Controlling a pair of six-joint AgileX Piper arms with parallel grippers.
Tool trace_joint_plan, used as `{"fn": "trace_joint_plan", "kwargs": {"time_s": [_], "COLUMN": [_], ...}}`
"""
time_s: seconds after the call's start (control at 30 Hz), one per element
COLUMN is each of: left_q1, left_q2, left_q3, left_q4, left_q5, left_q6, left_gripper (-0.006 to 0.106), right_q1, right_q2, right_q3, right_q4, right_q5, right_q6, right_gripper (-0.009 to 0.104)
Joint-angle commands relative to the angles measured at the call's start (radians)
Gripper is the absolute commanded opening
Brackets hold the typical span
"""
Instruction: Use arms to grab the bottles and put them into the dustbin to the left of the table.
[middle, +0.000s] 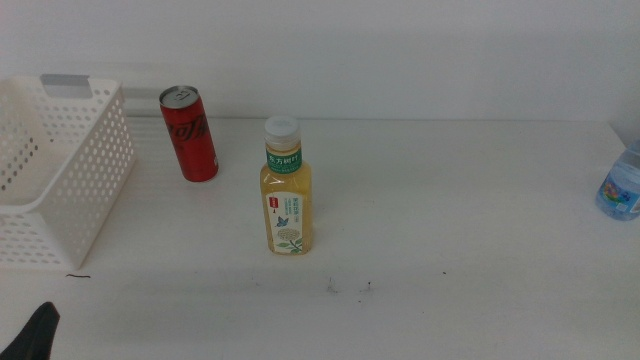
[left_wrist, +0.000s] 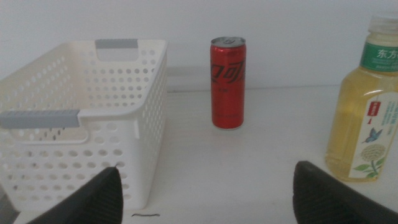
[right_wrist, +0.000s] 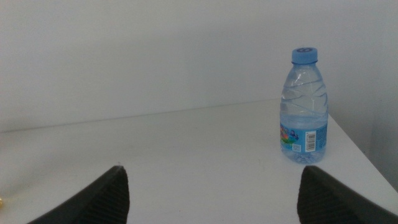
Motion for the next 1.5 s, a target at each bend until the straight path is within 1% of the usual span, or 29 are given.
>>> {"fn": "trace_joint_plan", "kwargs": {"time_s": [0.0,0.23,0.37,0.47,0.63,0.77,0.87,1.27,1.33,1.43,1.47], "left_q1": [-0.021,-0.152,-0.222,-0.268,-0.287,-0.287,-0.287,-0.287,-0.287,-0.287,-0.287], "left_q2": [0.019,0.325,0.566,0.759,1.063,1.219,1.269,1.276,1.276,1.276,1.276], "left_q3": [-0.001,-0.001,-0.001,-0.001,-0.001,-0.001,-0.001,-0.001,-0.001,-0.001,-0.009], "left_q4": [-0.005,-0.003,-0.003,-0.013,-0.008,-0.01,-0.01,0.008,0.029,0.027,0.027], "left_q5": [-0.043,-0.292,-0.522,-0.744,-1.137,-1.286,-1.338,-1.345,-1.336,-1.333,-1.279], "left_q6": [-0.006,-0.003,-0.003,-0.003,-0.028,-0.056,-0.056,-0.058,-0.056,-0.051,-0.053], "left_gripper": [0.094,0.094,0.094,0.094,0.094,0.094,0.094,0.094,0.094,0.094,0.094], "right_q1": [-0.008,-0.008,-0.008,-0.008,-0.008,-0.008,-0.008,-0.008,-0.008,-0.008,-0.008], "right_q2": [-0.005,-0.005,-0.005,-0.005,-0.005,-0.005,-0.005,-0.005,-0.005,-0.005,-0.005], "right_q3": [0.004,0.004,0.004,0.004,0.004,0.004,0.004,0.004,0.004,0.004,0.004], "right_q4": [-0.009,-0.009,-0.009,-0.009,-0.009,-0.009,-0.009,-0.009,-0.009,-0.009,-0.009], "right_q5": [-0.009,-0.009,-0.009,-0.009,-0.009,-0.009,-0.009,-0.009,-0.009,-0.009,-0.009], "right_q6": [-0.002,-0.002,-0.002,-0.002,-0.002,-0.002,-0.002,-0.002,-0.002,-0.002,-0.002], "right_gripper": [0.085,0.085,0.085,0.085,0.085,0.085,0.085,0.085,0.085,0.085,0.085]}}
